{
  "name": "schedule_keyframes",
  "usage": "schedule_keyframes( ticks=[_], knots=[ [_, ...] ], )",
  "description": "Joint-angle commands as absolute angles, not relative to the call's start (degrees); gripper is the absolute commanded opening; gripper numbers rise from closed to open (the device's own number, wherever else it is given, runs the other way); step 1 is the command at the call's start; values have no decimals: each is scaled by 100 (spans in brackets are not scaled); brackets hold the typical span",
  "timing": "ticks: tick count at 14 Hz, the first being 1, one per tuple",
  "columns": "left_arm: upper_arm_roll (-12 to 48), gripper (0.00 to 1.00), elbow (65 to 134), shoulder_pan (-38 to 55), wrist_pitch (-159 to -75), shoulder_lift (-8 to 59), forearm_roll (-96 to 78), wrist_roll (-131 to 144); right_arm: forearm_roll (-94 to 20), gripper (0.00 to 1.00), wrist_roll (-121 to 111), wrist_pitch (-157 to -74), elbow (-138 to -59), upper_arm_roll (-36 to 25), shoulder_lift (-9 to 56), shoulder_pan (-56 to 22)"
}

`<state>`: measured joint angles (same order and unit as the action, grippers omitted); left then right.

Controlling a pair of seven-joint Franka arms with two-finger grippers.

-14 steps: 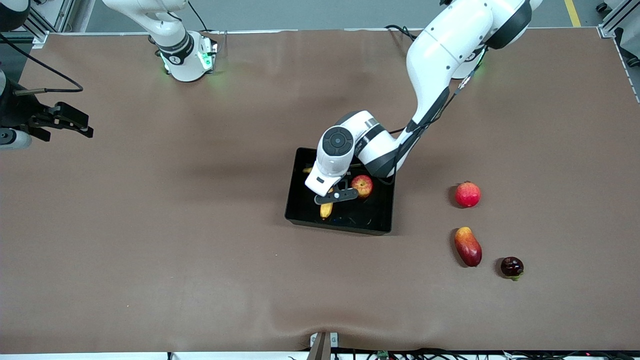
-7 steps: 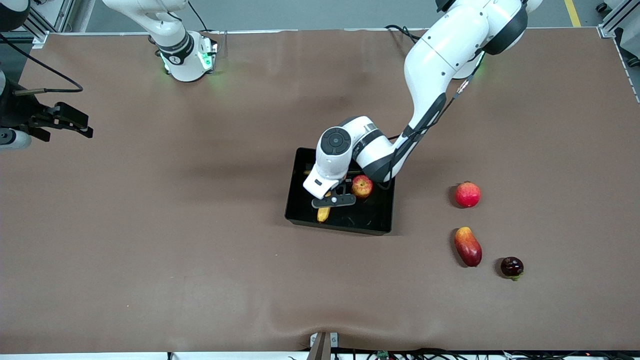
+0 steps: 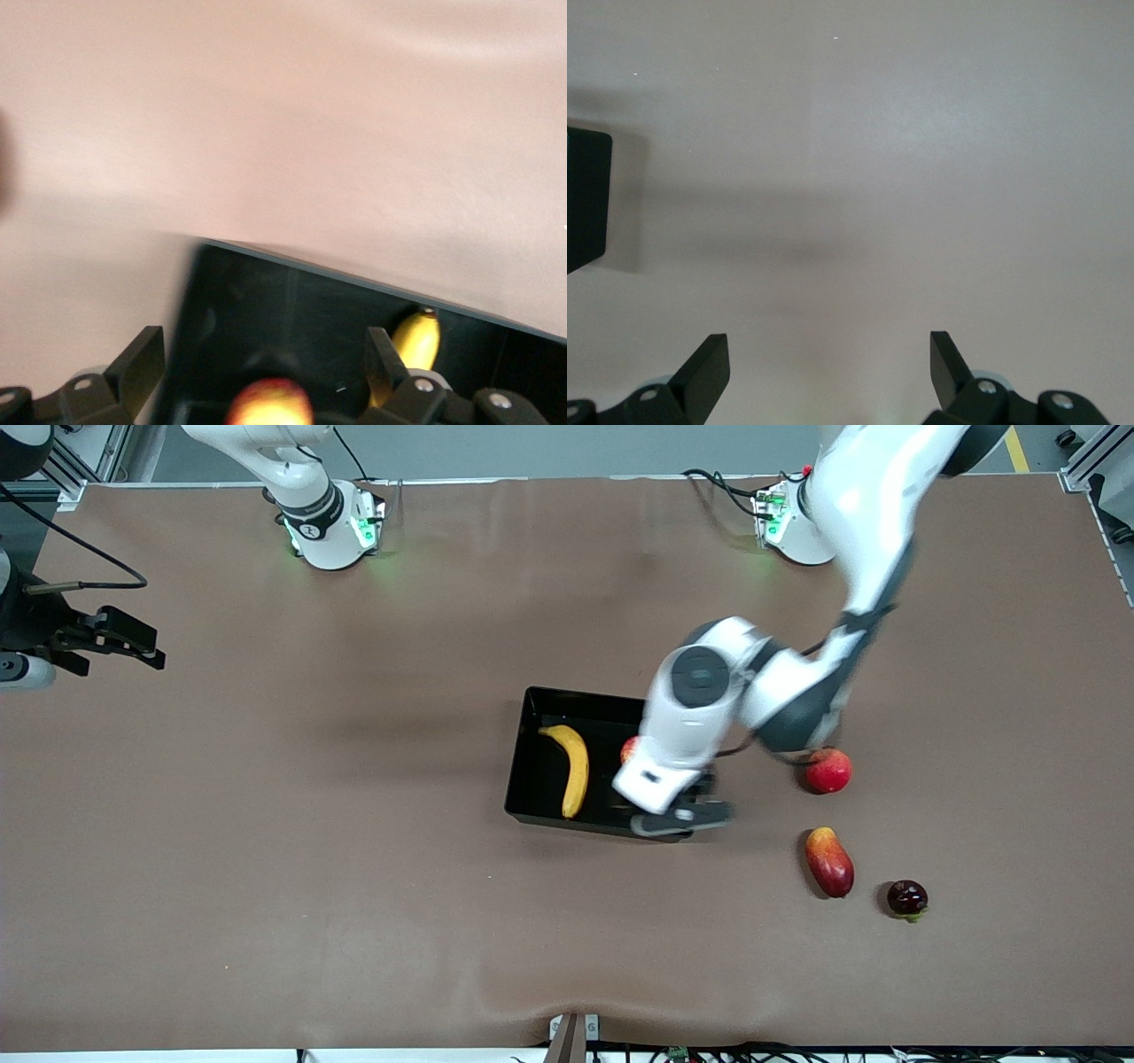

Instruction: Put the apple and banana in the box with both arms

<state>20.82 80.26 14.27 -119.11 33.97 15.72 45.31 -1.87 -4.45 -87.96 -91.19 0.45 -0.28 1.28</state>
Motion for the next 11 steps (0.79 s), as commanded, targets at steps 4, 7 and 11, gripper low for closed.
schedule_keyframes(
  ticks=[4,7,11],
  knots=[
    [2127,100,8253,-33,-10198,2006,914,2490,-141,100,-501,-8780,-9097,44,-26,123],
    [2109,100,8253,-517,-9679,1592,940,2285,-141,100,-510,-8763,-9097,35,-26,114],
    [2048,100,8262,-746,-9063,898,984,2224,-141,100,-510,-8771,-9097,35,-26,132]
  ],
)
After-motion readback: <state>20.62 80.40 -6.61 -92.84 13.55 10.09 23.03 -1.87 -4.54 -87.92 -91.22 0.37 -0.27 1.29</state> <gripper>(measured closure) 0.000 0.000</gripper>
